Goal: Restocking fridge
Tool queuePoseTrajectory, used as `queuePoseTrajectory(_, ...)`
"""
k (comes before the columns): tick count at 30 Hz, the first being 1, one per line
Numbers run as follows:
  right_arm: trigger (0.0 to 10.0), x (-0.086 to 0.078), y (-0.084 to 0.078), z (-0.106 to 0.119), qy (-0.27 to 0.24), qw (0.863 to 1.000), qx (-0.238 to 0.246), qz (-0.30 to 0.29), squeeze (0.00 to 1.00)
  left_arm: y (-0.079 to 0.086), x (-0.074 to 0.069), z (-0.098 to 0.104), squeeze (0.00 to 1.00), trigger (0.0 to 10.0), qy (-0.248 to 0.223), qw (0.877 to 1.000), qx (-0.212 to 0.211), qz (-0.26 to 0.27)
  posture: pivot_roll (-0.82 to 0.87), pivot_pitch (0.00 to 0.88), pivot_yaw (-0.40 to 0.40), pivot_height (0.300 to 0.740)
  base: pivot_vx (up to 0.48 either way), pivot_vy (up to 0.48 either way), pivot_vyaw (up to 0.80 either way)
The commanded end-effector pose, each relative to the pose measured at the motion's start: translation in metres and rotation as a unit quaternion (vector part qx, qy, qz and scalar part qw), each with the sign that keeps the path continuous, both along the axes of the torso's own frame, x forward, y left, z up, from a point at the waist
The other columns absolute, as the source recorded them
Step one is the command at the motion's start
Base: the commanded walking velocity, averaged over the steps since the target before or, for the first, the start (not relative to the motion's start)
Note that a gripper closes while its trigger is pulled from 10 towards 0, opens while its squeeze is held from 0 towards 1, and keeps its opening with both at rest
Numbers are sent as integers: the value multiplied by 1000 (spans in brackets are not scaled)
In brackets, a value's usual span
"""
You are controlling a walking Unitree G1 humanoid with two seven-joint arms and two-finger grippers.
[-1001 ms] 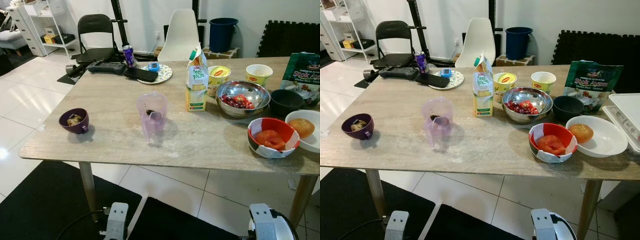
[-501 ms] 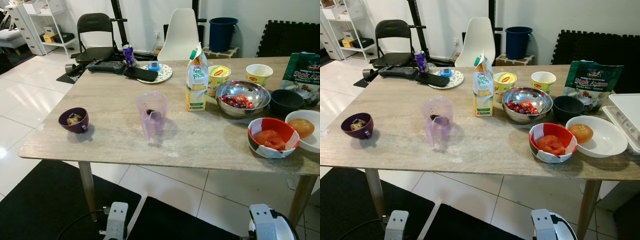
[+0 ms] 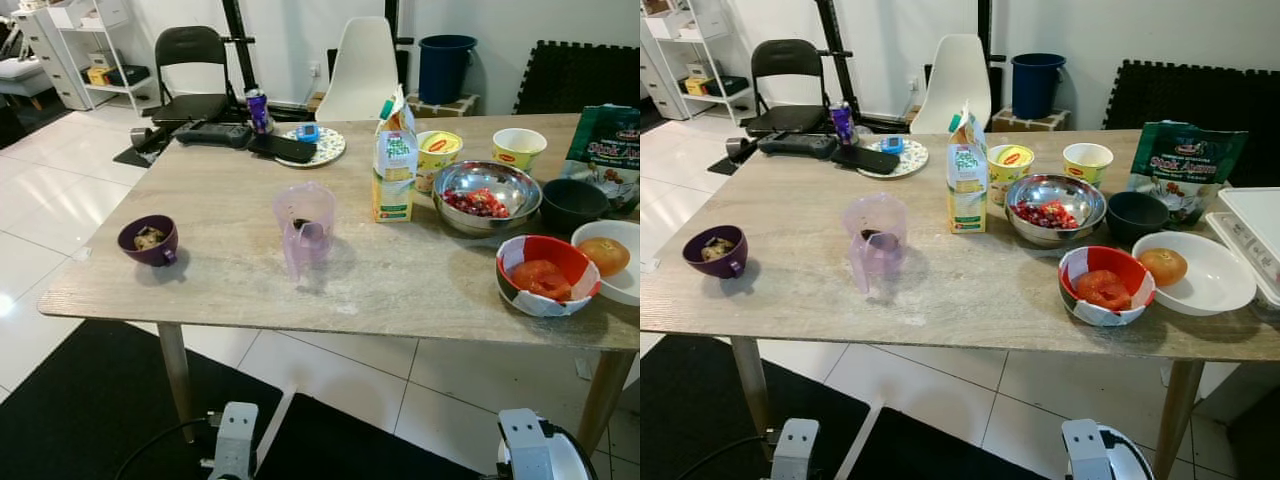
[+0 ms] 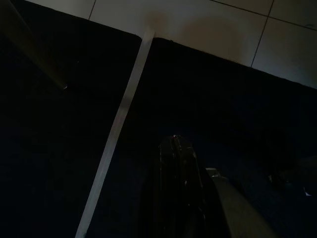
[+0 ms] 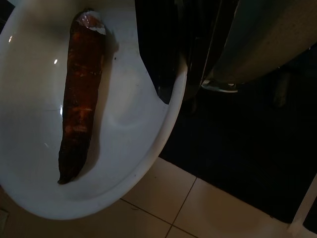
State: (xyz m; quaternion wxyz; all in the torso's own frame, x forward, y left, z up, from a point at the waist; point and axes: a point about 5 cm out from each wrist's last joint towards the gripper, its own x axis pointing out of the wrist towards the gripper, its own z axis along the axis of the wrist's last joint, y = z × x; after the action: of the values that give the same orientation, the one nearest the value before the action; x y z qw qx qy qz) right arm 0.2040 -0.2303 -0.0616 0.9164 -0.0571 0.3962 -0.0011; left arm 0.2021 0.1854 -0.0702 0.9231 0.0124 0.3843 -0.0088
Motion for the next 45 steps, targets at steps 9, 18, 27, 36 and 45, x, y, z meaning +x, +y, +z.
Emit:
queuePoseTrajectory(9,10000,-2,1,-2,5,1000,-2,-1,0,7,-7,-3,0,10000,13,1000,-1,25,-17,78,64,740,0,0,0)
queuePoseTrajectory(18,10000,-2,-2,-1,3,1000,-6,-4,0,3,-5,-3,0,10000,10,1000,-3,22,-23,76,73,740,0,0,0)
queuePoseTrajectory(27,10000,-4,-3,-1,2,1000,-5,-4,0,2,-1,0,0,10000,-2,1000,-1,17,-21,67,70,740,0,0,0)
queuePoseTrajectory(36,10000,0,-3,2,-10,1000,-2,-8,0,3,-4,-2,0,10000,3,1000,-10,16,-26,61,50,740,0,0,0)
queuePoseTrajectory(45,10000,-1,-2,1,-2,1000,-5,7,0,2,-4,-2,0,10000,1,1000,-6,15,-15,61,44,740,0,0,0)
